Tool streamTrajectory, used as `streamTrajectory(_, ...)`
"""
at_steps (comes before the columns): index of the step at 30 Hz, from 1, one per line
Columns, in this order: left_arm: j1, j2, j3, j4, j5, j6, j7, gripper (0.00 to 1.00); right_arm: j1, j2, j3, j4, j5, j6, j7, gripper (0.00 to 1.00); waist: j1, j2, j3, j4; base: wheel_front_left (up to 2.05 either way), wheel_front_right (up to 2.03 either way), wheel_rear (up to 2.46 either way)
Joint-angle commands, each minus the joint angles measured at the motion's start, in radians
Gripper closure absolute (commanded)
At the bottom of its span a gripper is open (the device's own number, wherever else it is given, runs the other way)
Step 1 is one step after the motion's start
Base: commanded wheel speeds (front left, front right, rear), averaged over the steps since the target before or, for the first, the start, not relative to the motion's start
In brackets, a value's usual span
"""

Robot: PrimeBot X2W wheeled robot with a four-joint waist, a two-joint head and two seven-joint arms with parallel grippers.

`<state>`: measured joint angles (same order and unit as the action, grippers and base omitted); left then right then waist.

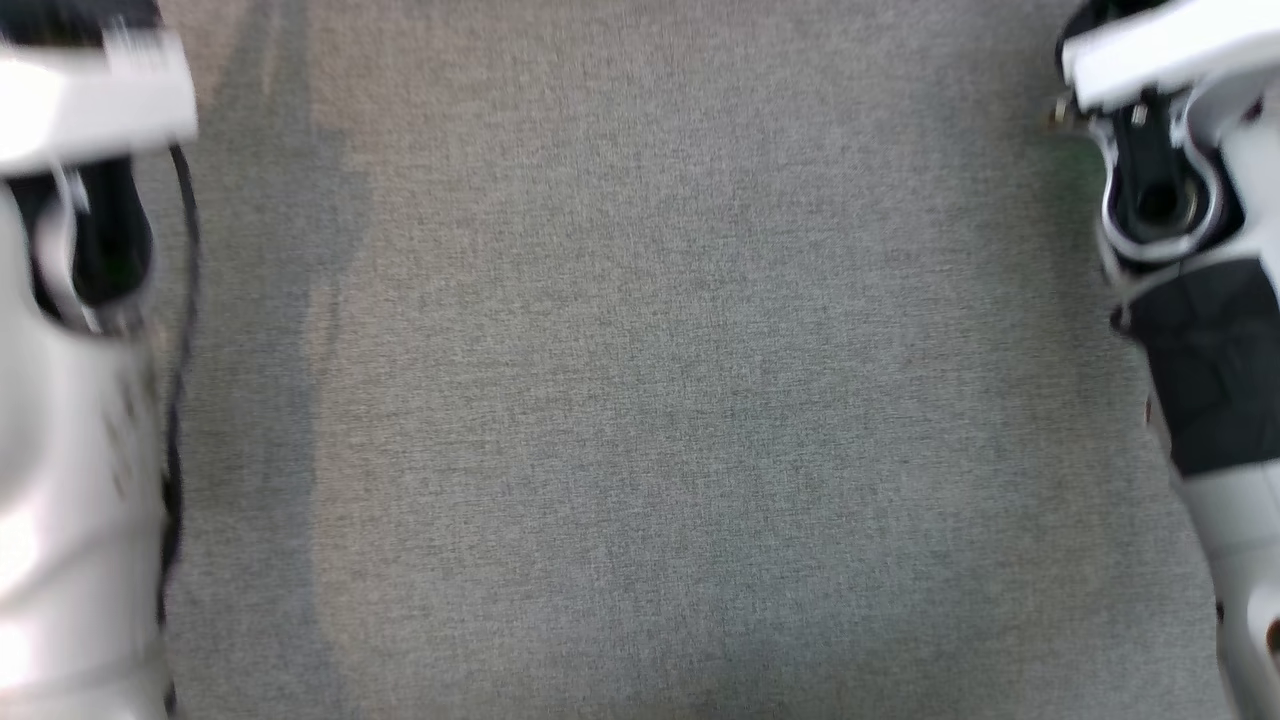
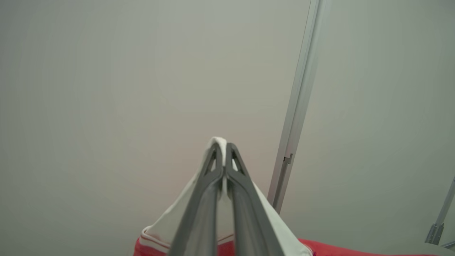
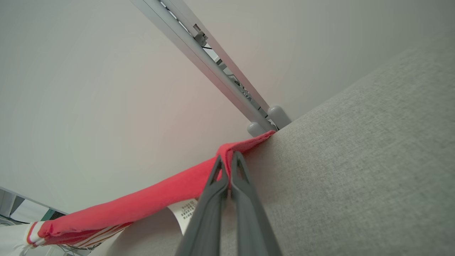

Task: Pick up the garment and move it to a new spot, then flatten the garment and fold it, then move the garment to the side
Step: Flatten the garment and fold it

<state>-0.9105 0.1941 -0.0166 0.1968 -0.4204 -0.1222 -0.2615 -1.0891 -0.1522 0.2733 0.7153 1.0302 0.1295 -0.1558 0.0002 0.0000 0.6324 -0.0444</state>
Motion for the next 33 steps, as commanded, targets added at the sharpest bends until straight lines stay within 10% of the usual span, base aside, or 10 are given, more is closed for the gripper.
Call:
streamTrajectory(1,0.074,-0.003,0.008,-0.042,-0.016,-0.003,-0.005,1.0,0.058,-0.017,0.0,-0.028,0.023,0.002,-0.007,1.0,-0.0002,0.0,-0.047,0.006,0.0,0.0,0.0)
streamTrajectory(13,0.725,-0.114,0.014,-0.302,-0.145,0.052,-0.002,1.0,0.585,-0.092,-0.035,-0.346,0.144,0.002,-0.046,1.0,-0.0002,0.0,-0.26,0.074,0.0,0.0,0.0)
streamTrajectory(33,1.139,-0.136,-0.043,-0.351,-0.199,0.066,-0.004,1.0,1.19,0.01,-0.133,-0.614,-0.014,0.002,-0.032,1.0,-0.0002,0.0,-0.512,0.05,0.0,0.0,0.0)
